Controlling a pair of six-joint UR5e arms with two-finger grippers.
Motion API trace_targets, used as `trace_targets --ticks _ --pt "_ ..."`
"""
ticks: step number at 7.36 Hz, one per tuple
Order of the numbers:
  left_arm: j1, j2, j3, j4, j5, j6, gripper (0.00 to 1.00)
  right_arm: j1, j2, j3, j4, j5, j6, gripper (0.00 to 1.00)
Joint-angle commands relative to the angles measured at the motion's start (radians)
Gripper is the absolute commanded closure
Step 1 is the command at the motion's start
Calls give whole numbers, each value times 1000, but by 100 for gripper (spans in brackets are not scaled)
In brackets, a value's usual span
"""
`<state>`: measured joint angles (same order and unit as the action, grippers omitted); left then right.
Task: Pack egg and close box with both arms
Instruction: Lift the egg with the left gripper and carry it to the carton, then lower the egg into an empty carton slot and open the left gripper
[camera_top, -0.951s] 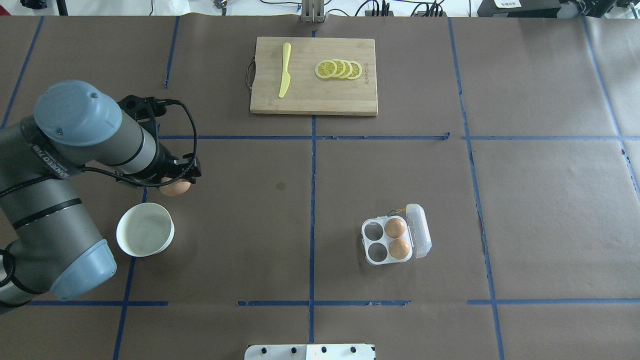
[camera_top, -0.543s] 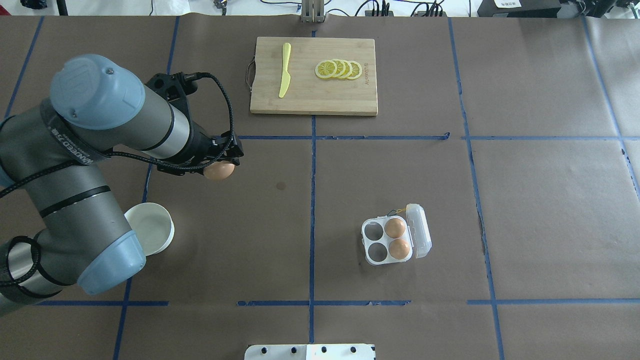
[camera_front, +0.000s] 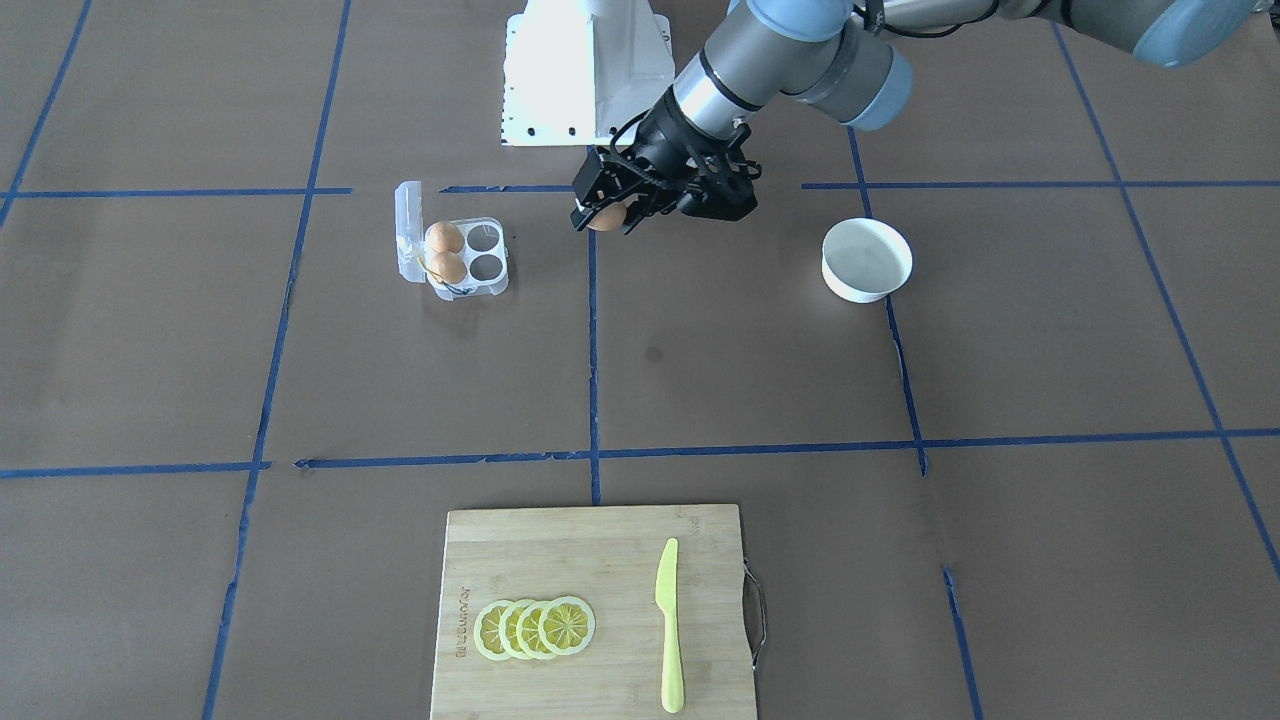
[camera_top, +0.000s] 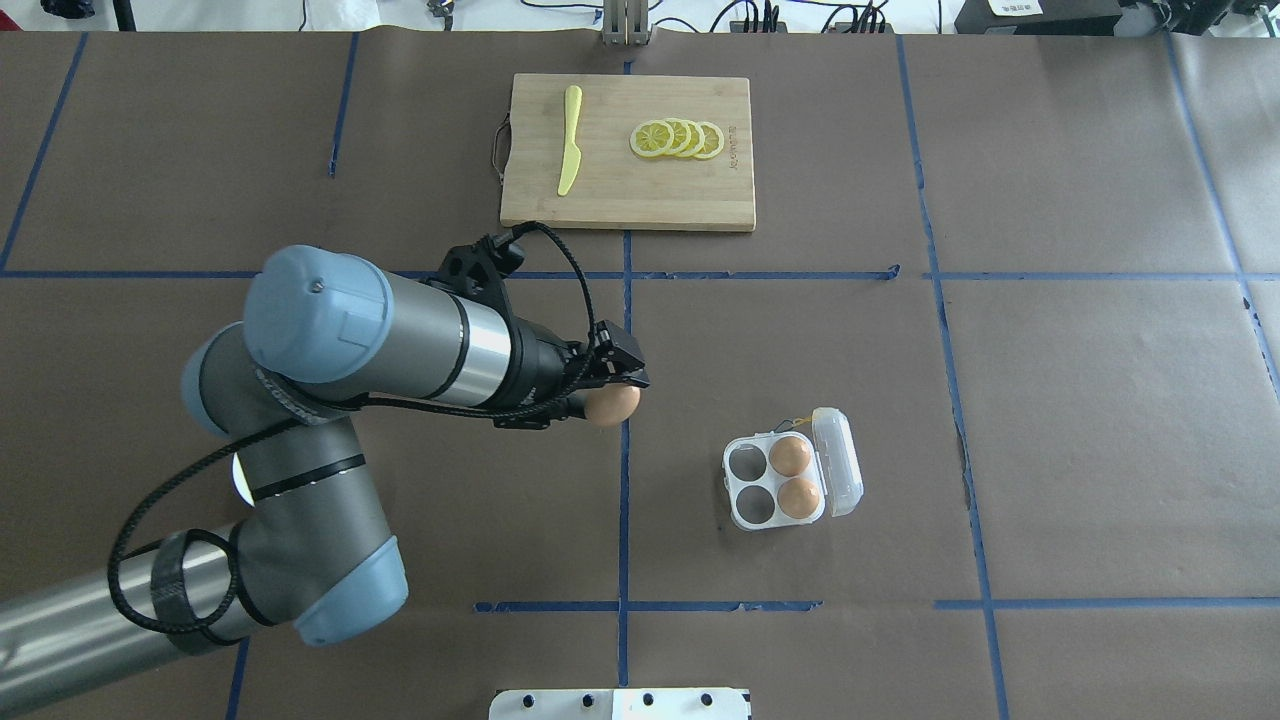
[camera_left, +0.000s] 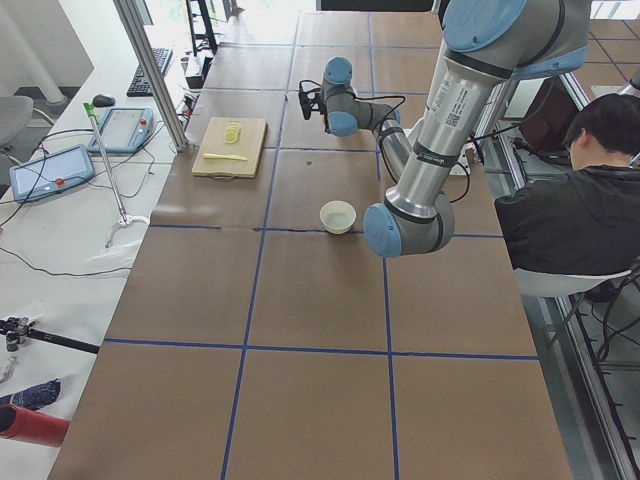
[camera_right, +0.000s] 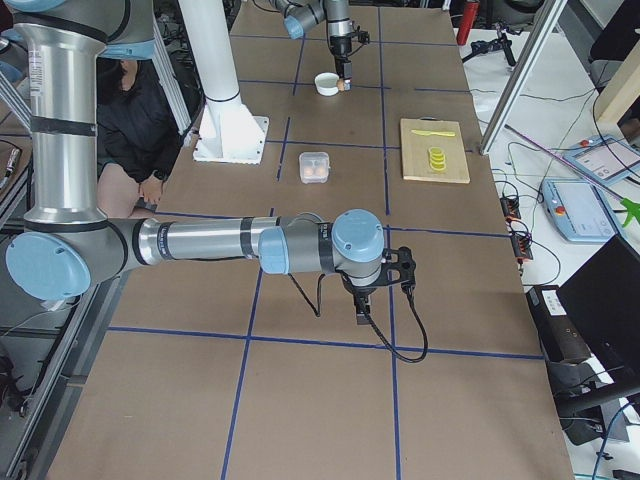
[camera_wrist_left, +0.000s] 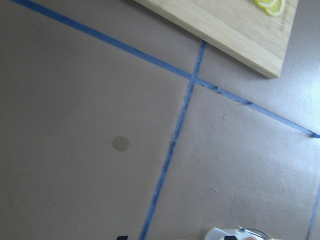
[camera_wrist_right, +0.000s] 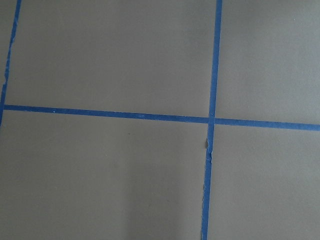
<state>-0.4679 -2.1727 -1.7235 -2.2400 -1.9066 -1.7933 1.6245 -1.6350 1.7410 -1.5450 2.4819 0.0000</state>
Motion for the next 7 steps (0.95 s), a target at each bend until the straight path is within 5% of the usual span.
trace_targets --ticks 1,4,7 --pt "116 -100 189 -198 163 -17 100 0 -3 0 0 15 0 0" --pt "143 -203 350 -257 205 -11 100 0 -3 -1 0 17 0 0" --pt "143 -219 384 -257 207 20 94 0 -8 -5 -1 17 0 0"
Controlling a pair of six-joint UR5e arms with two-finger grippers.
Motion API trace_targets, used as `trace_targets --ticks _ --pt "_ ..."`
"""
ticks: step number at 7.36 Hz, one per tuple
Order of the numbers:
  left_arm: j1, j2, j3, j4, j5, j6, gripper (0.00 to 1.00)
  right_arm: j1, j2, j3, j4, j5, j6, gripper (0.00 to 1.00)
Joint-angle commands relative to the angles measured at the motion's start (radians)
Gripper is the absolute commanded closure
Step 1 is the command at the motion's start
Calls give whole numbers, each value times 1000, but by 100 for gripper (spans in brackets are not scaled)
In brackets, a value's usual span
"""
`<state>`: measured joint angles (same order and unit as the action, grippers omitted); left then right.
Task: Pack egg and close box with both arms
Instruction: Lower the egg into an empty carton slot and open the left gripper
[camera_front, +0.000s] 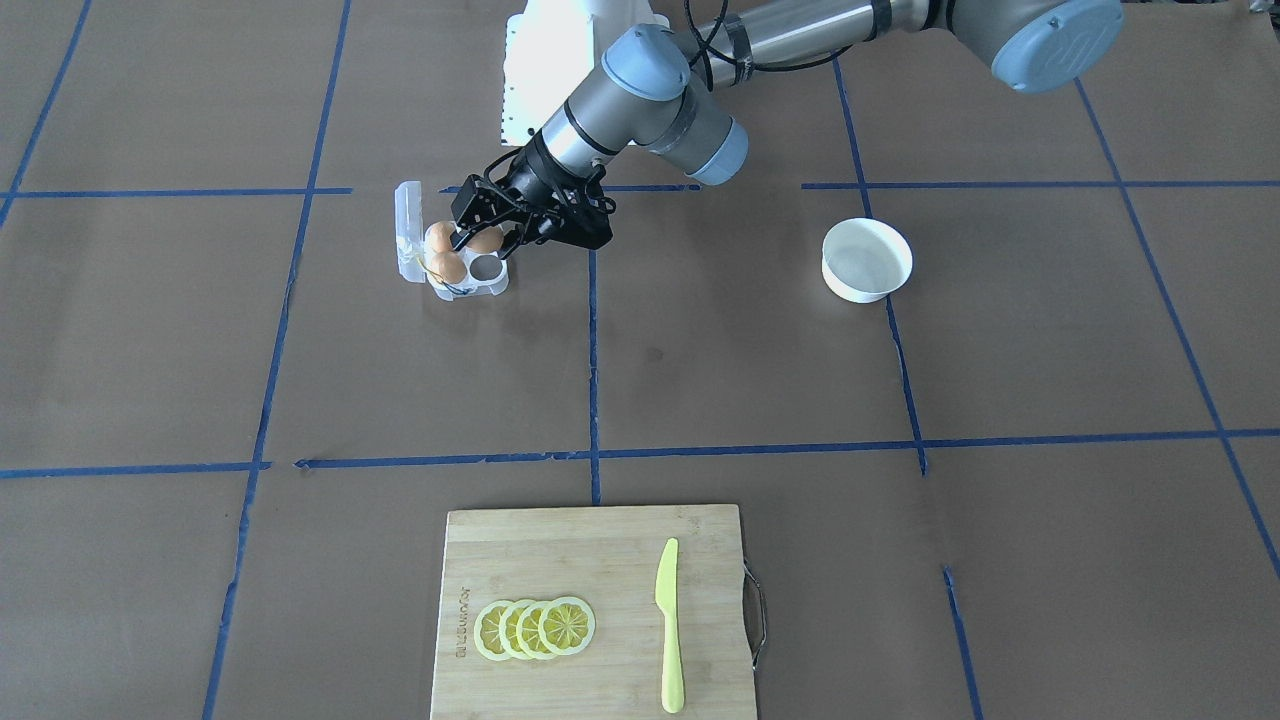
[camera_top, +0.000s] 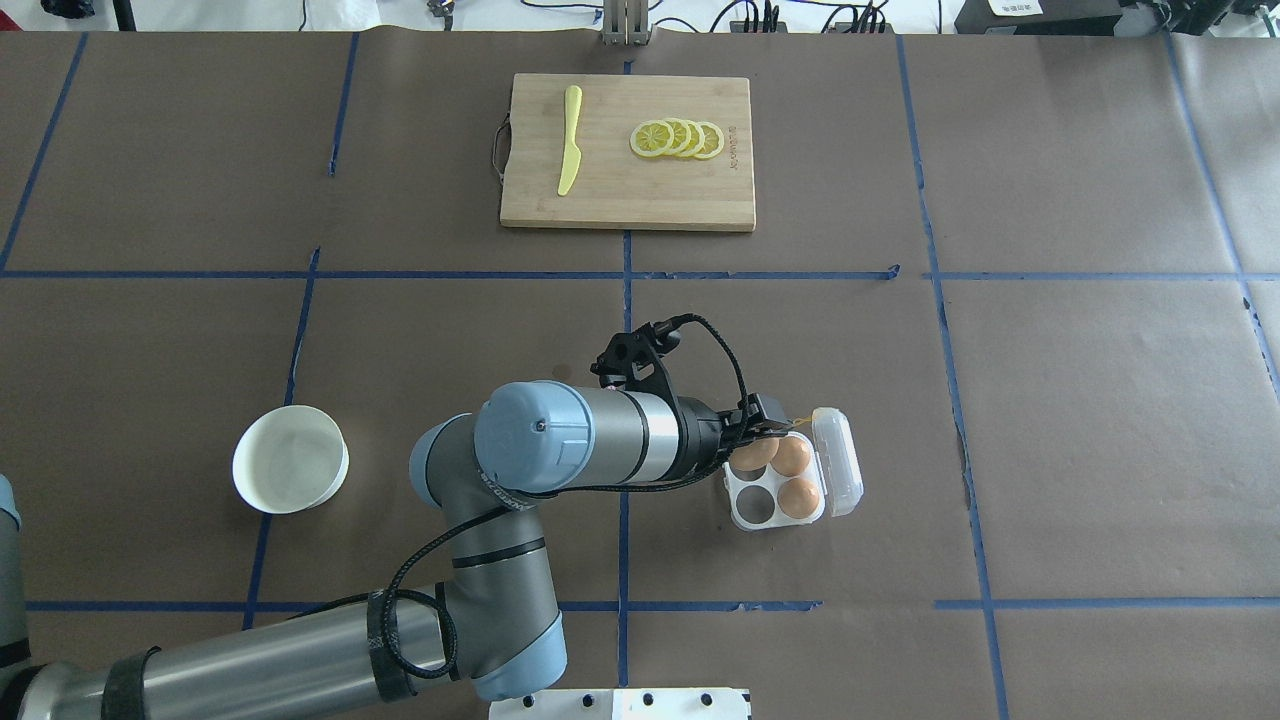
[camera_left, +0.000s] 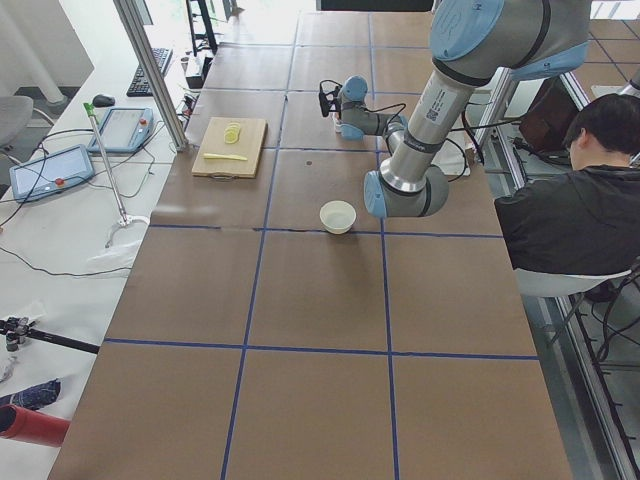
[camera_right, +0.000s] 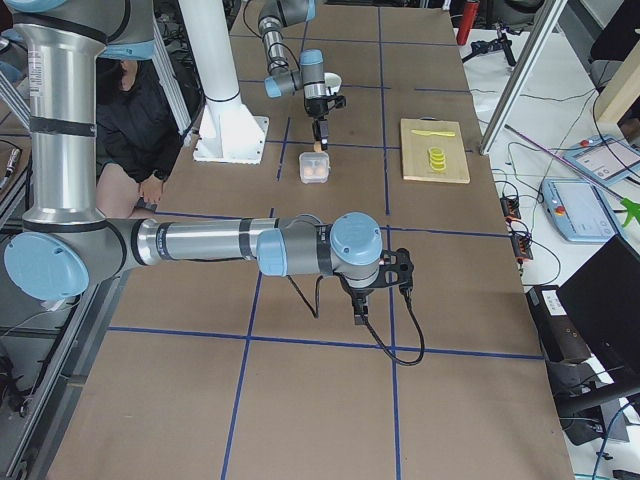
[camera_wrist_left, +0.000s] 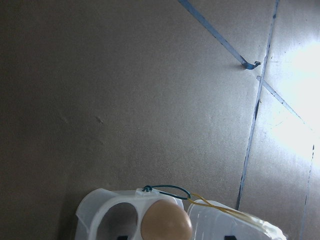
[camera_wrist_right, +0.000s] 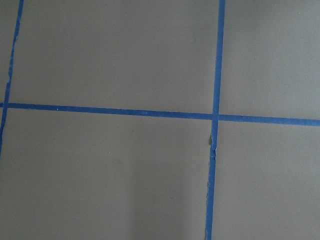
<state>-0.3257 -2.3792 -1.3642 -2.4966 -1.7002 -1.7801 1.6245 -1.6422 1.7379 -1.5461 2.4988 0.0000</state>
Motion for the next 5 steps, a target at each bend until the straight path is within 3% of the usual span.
trace_targets --ticks 1,2,3,4,5 --pt "2 -15 33 -7 1 16 94 0 -1 0 0 0 0 0" --pt "0 -17 33 -7 5 16 85 0 -1 0 0 0 0 0" --pt "0 -17 33 -7 5 17 54 0 -1 -1 0 0 0 0" --pt "0 -17 30 -7 5 18 1 0 -1 -1 0 0 0 0" --pt "-1 -15 24 -7 5 19 0 0 -1 -3 0 0 0 0"
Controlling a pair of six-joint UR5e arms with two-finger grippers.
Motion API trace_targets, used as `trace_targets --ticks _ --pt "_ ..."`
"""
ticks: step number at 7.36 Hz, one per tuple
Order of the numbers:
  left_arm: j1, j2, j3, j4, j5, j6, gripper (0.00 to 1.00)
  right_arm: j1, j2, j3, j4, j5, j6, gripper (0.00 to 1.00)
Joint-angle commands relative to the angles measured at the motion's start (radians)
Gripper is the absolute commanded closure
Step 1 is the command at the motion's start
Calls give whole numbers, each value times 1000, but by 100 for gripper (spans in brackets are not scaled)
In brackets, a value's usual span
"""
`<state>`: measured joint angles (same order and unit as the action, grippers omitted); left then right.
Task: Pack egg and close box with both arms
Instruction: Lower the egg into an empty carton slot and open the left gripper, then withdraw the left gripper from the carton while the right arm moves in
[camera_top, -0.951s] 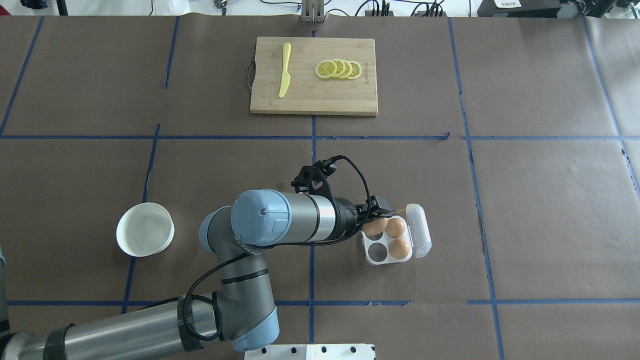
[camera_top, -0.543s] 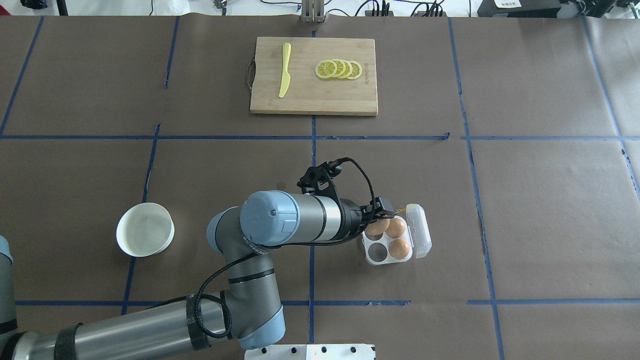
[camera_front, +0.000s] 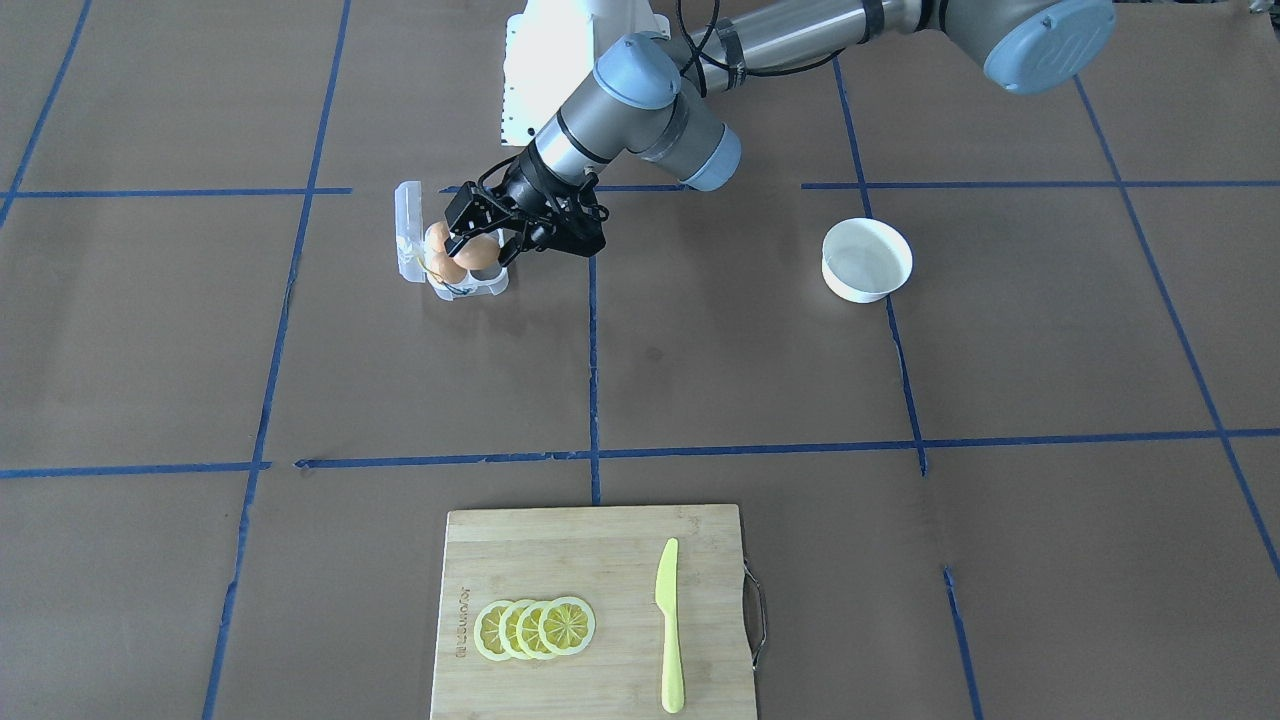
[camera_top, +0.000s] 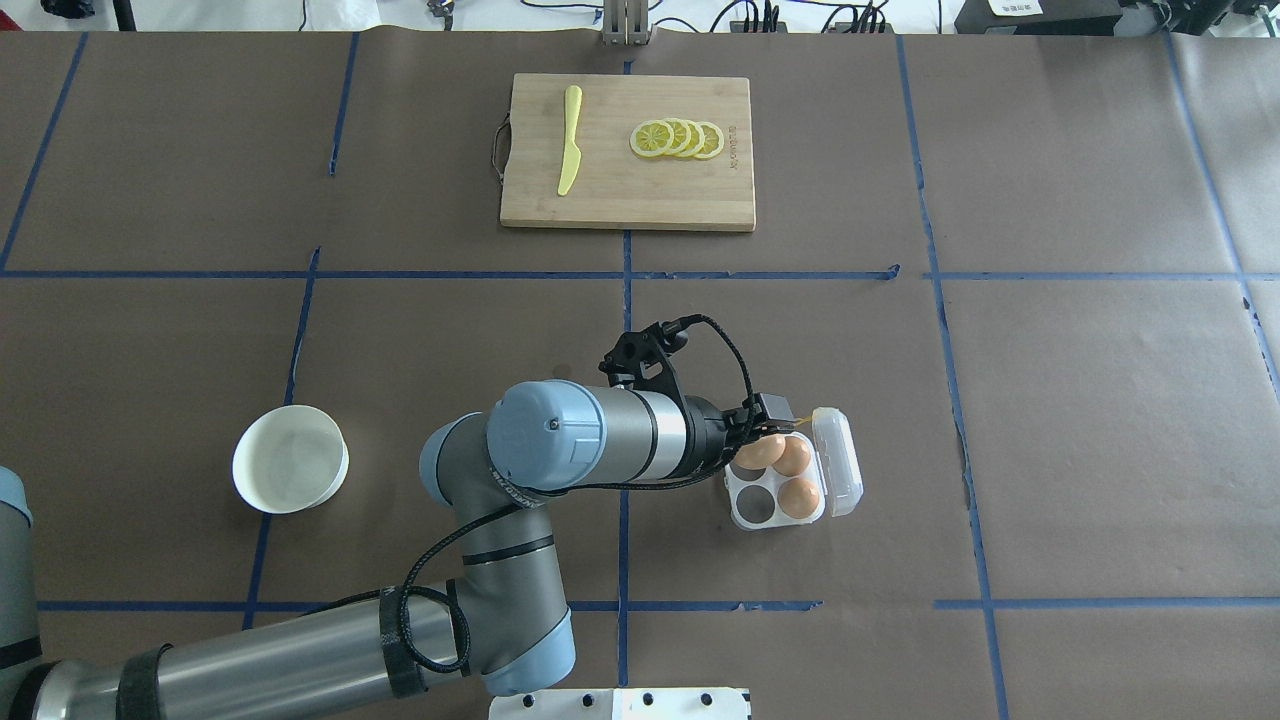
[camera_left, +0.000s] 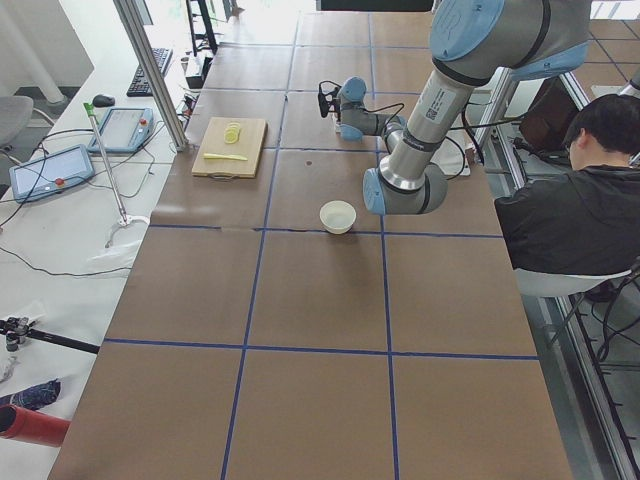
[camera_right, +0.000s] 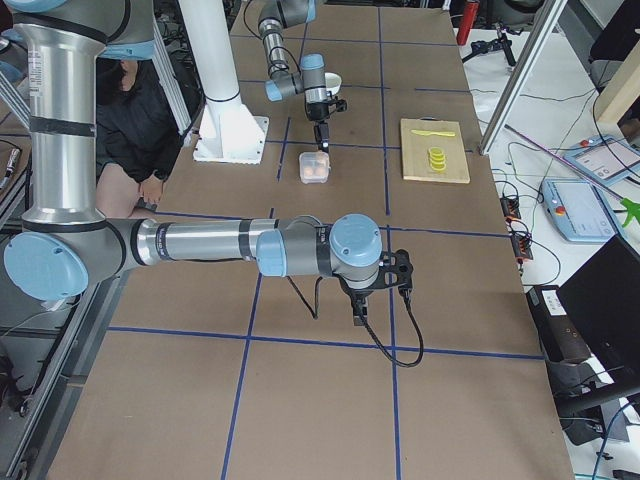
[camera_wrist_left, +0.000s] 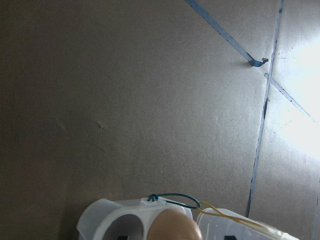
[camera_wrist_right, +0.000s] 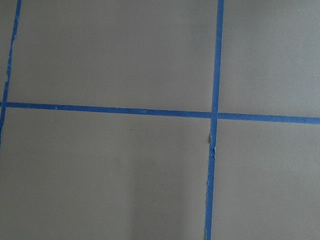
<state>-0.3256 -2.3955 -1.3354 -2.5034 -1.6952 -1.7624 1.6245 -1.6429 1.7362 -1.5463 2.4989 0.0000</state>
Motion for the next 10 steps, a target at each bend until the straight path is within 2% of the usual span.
trace_targets --ticks 1,2,4,5,6,7,8,9,10 --pt "-6 1 -19 0 -4 30 0 0 0 -1 -2 0 0 0" --pt "-22 4 -51 4 -12 46 0 0 0 2 -2 0 0 0" --pt "-97 38 -109 43 -172 49 0 0 -2 12 -8 3 2 0" --pt "-139 70 -176 111 -240 57 0 -8 -2 35 1 11 96 0" --pt "-156 105 -261 211 -273 104 0 -73 -3 99 8 17 247 0" --pt "-180 151 -369 356 -276 170 0 -133 -8 132 67 15 352 0" --pt "-206 170 -442 477 -276 231 0 -206 -11 134 192 0 474 0" --pt "-269 173 -496 585 -279 271 0 -303 -9 137 324 -27 678 0" --pt "-320 183 -546 682 -279 335 1 -428 -18 135 510 -110 875 0"
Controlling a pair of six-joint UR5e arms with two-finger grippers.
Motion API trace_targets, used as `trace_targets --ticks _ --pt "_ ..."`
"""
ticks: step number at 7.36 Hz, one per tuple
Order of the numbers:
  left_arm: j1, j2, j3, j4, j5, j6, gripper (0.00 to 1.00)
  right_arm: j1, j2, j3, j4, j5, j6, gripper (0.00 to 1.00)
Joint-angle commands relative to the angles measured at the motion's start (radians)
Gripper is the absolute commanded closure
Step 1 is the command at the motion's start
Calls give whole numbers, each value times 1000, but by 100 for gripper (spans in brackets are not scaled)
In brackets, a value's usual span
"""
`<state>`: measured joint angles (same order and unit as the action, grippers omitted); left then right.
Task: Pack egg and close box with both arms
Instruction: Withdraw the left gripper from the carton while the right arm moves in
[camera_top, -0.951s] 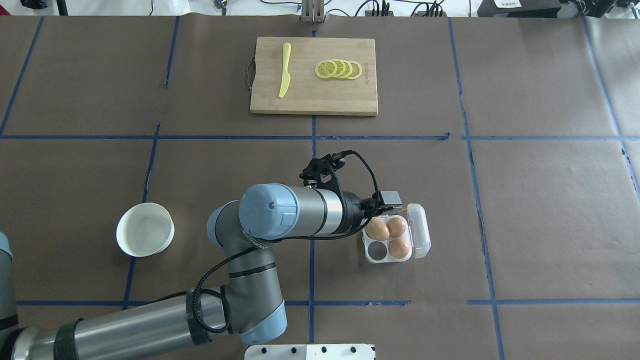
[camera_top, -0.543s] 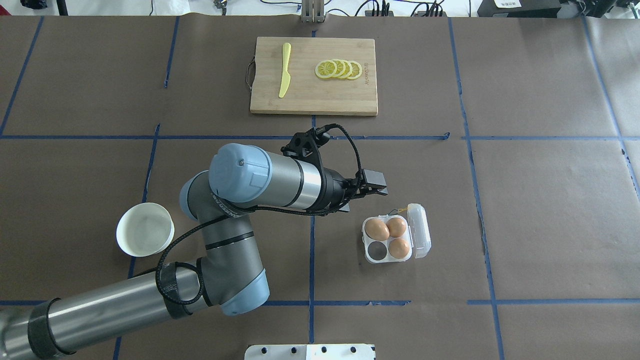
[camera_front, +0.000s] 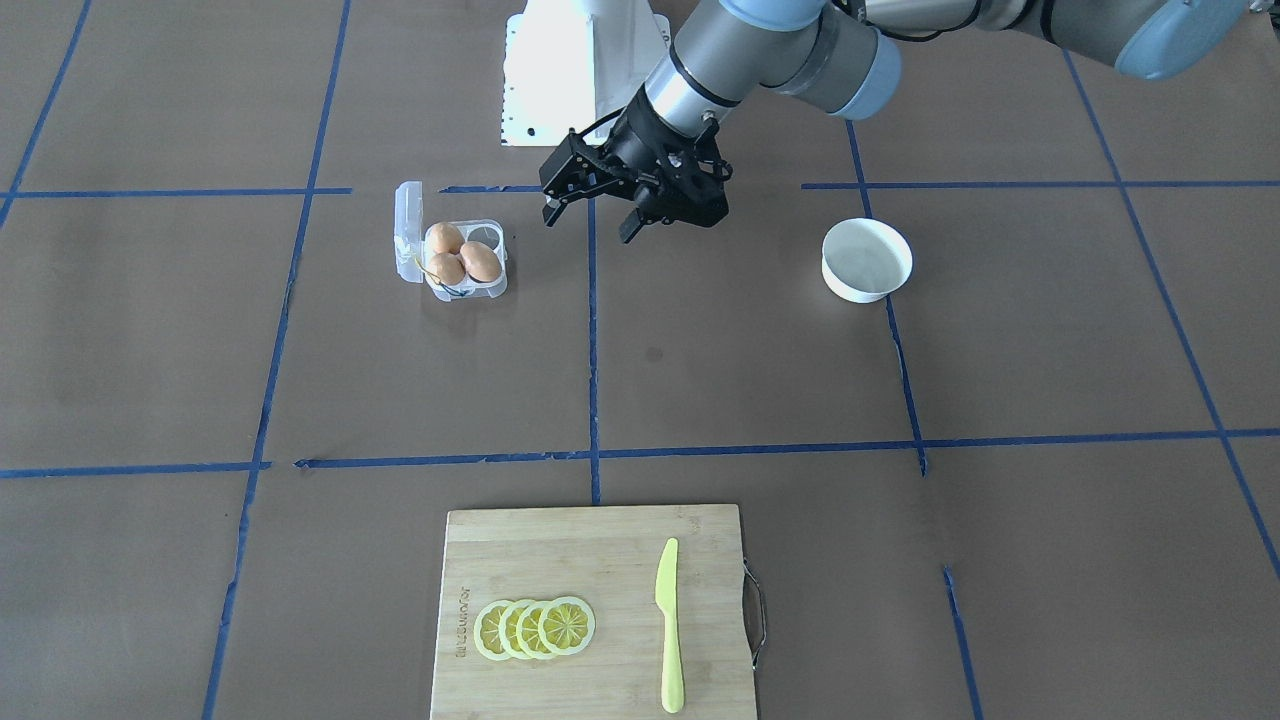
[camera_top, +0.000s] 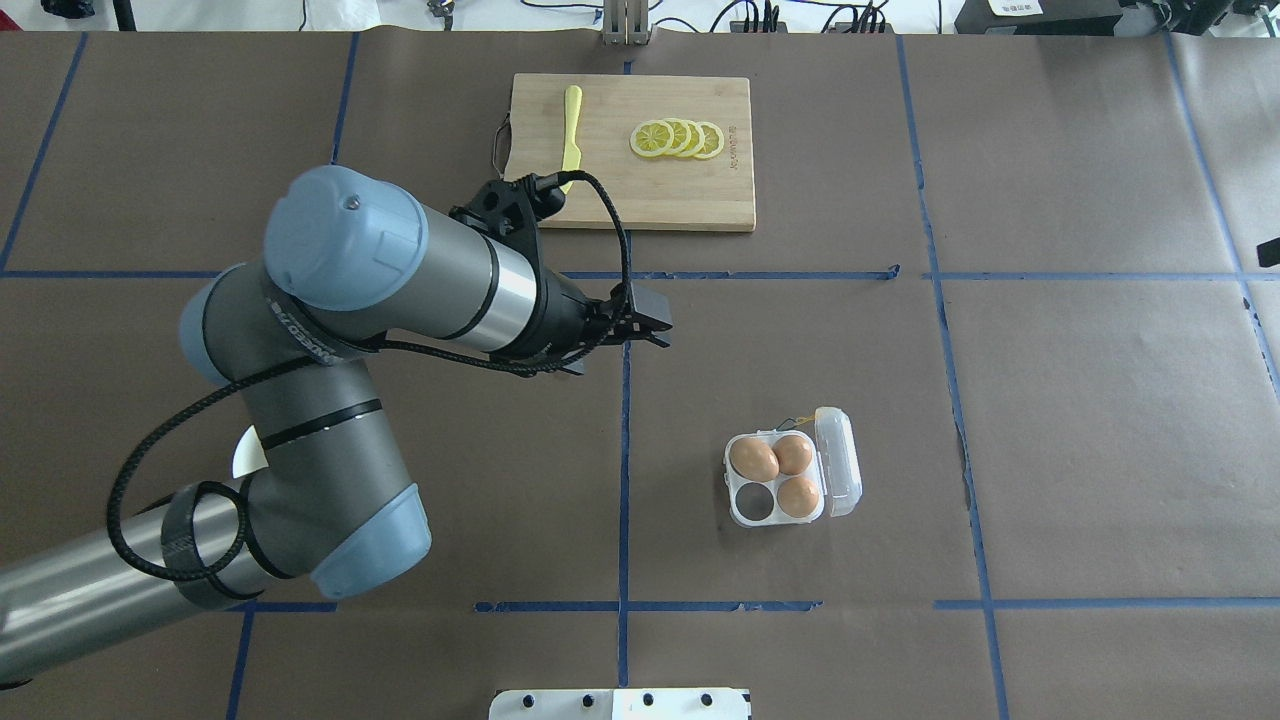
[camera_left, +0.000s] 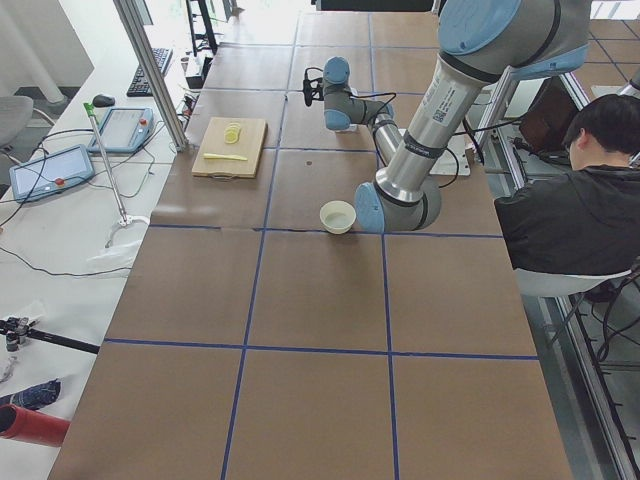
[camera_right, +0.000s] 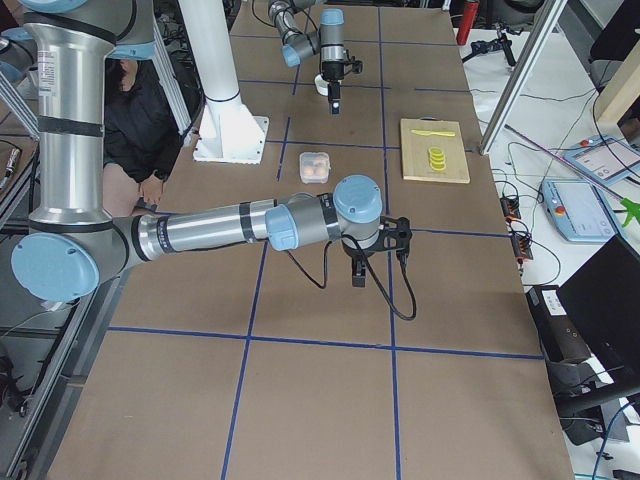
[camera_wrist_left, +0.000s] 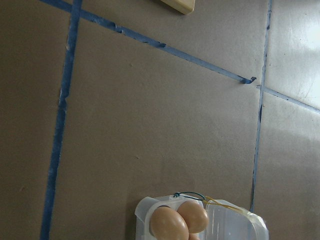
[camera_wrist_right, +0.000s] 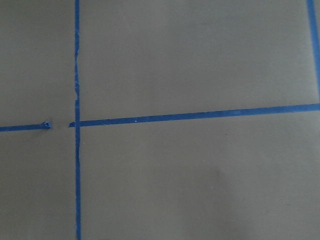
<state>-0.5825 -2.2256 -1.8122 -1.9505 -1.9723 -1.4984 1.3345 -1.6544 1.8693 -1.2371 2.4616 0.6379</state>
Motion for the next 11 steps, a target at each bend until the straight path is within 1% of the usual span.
trace_targets --ticks 1,2,3,4,5,6,7,8,9,11 --pt "-78 35 -97 172 -2 102 1 -253 -14 2 329 -149 388 0" --pt "-133 46 -111 226 -2 148 1 -355 -13 4 406 -197 537 0" --pt "-184 44 -157 320 -2 221 1 -445 -13 4 468 -264 621 0" --pt "-216 46 -209 417 -2 309 1 -502 -13 5 511 -298 684 0" --pt "-250 72 -231 461 -2 351 1 -550 -13 34 539 -300 739 0" --pt "-293 104 -240 461 0 366 0 -596 -13 60 539 -312 773 9" --pt "-337 124 -243 463 0 444 0 -633 -13 67 539 -319 778 56" --pt "-367 156 -249 463 0 502 0 -671 -13 67 539 -319 778 85" --pt "-402 171 -251 463 0 550 0 -708 -11 68 539 -319 778 100" --pt "-453 201 -251 463 -2 618 0 -753 11 80 539 -320 778 100"
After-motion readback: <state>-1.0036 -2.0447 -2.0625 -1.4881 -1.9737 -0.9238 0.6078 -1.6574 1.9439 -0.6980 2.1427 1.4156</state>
